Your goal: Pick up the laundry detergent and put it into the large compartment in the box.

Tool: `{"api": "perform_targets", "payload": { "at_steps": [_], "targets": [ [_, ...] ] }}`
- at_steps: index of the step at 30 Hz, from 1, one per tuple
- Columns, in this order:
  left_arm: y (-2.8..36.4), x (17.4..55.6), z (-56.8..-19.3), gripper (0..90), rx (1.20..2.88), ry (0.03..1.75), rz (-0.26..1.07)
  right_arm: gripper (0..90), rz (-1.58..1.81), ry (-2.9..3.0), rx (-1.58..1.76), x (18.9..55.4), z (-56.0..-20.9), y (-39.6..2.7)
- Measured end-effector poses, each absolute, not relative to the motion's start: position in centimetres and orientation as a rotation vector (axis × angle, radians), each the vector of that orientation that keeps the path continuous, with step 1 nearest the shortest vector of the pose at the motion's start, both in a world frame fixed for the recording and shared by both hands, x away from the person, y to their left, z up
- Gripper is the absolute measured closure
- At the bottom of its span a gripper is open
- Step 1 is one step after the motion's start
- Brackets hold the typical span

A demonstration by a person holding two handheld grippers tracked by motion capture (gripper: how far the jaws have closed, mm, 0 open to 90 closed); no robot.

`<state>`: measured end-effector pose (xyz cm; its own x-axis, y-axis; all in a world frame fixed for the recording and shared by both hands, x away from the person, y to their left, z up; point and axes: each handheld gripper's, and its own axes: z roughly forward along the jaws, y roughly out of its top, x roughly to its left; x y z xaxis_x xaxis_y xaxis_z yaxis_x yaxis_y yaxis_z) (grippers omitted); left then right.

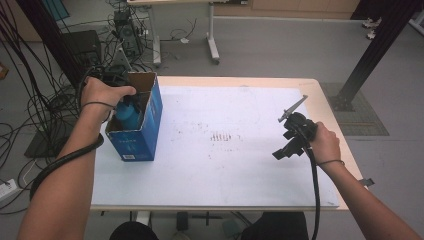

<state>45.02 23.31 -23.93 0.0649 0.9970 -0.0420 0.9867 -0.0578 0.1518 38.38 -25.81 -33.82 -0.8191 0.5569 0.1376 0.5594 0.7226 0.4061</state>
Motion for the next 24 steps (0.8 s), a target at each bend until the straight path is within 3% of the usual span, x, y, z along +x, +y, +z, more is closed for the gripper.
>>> {"api": "perform_targets", "payload": {
  "at_steps": [24],
  "targets": [
    [23.7,45.0,-26.7,37.7,2.19,2.076,0.078,3.8,-0.682,-2.904,-0.951,38.4,-34.0,-25.5]
  ]
}}
